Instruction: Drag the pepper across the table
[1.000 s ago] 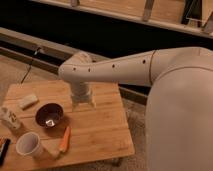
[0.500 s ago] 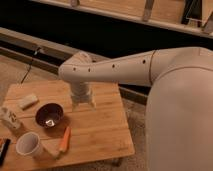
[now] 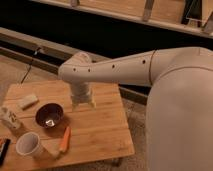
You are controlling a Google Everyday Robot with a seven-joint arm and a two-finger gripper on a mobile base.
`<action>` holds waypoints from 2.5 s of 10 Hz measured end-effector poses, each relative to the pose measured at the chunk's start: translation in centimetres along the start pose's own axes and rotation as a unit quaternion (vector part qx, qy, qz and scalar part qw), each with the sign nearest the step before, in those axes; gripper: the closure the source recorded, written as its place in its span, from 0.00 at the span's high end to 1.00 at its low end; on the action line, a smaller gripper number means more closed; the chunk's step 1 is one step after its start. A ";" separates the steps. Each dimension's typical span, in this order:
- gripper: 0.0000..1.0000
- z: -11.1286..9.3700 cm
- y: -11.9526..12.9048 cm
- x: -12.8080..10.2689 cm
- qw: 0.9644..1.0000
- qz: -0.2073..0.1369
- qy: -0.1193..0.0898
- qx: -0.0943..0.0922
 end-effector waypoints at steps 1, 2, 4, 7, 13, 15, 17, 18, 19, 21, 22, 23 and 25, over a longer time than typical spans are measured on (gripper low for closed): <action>0.65 0.0 0.3 0.0 1.000 -0.005 -0.005 -0.002; 0.65 0.0 0.7 0.1 1.000 -0.010 -0.006 -0.006; 0.65 0.1 2.2 0.9 0.999 -0.033 -0.004 -0.021; 0.65 0.3 3.7 2.3 0.998 -0.062 0.004 -0.033; 0.65 0.7 7.4 5.4 0.991 -0.133 0.029 -0.017; 0.65 1.3 9.6 7.9 0.984 -0.170 0.058 -0.009; 0.65 1.8 10.5 9.3 0.982 -0.172 0.081 -0.008; 0.65 1.9 10.7 9.7 0.983 -0.159 0.090 -0.008; 0.65 2.0 10.7 9.8 0.986 -0.136 0.095 -0.004; 0.65 2.6 10.1 9.3 0.994 -0.073 0.081 0.019; 0.65 3.0 9.9 9.0 0.996 -0.051 0.071 0.027; 0.65 3.4 9.9 9.0 0.997 -0.040 0.066 0.030; 0.65 4.2 11.2 9.2 0.998 -0.012 0.047 0.028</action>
